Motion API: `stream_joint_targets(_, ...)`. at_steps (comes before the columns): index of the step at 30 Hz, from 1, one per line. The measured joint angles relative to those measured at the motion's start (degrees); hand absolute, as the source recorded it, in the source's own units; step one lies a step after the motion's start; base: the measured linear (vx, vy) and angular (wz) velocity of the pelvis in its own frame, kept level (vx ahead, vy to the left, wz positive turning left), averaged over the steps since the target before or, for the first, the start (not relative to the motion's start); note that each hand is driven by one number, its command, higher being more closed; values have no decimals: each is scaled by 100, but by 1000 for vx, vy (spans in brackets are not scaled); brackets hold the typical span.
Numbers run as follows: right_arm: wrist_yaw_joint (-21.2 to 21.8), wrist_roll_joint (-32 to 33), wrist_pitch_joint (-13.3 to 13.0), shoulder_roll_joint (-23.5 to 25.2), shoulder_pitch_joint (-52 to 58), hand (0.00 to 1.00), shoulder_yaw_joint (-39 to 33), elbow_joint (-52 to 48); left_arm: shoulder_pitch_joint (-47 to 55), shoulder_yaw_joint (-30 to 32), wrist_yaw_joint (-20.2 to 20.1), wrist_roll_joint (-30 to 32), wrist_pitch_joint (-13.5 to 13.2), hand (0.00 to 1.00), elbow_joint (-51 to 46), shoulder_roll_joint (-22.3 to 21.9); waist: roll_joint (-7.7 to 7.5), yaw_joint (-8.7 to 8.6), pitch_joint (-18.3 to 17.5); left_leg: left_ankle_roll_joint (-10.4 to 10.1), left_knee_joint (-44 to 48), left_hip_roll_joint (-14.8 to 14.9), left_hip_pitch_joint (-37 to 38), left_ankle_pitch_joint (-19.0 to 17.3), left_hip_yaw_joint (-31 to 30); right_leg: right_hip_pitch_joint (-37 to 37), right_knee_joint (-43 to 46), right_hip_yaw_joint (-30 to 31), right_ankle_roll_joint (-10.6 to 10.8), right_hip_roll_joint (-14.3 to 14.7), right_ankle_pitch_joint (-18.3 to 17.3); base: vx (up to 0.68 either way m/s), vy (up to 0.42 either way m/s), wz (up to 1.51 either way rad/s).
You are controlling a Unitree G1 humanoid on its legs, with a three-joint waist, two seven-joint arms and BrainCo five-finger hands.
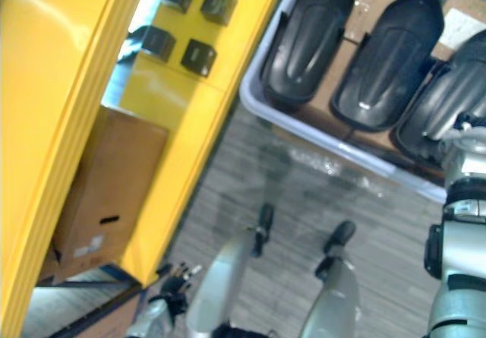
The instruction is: Walk over and take plastic housings, then place them on the shelf
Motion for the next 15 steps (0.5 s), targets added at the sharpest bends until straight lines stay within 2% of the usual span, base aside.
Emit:
stream_joint_targets(5,393,120,77,-156,-23,100,-8,201,-30,-10,-11,-8,-3,0,42,-19,54,11,22,-9,-34,-1,9,6,-47,-24,67,-15,-8,-9,-37,0,1,1)
stream_joint_targets(8,451,93,143,-163,-23,100,-5,314,-32,-27,-16,-32,-11,0,40,-23,63,30,23,-28,-68,-12,8,19,-64,-80,170,-17,23,-38,-101,12,2,4)
stream_joint_targets(10,463,-113,312,-164,-21,100,-3,321,-33,-30,-18,-40,-10,0,33,-25,69,43,23,-34,-81,-13,8,22,-72,-105,236,-30,7,-51,-151,24,4,4)
stream_joint_targets(15,470,-583,462,-196,17,100,-8,339,-42,-26,-25,-40,-22,0,22,-40,85,71,21,-42,-87,-52,7,25,-88,-170,431,-32,20,-117,-262,31,14,6)
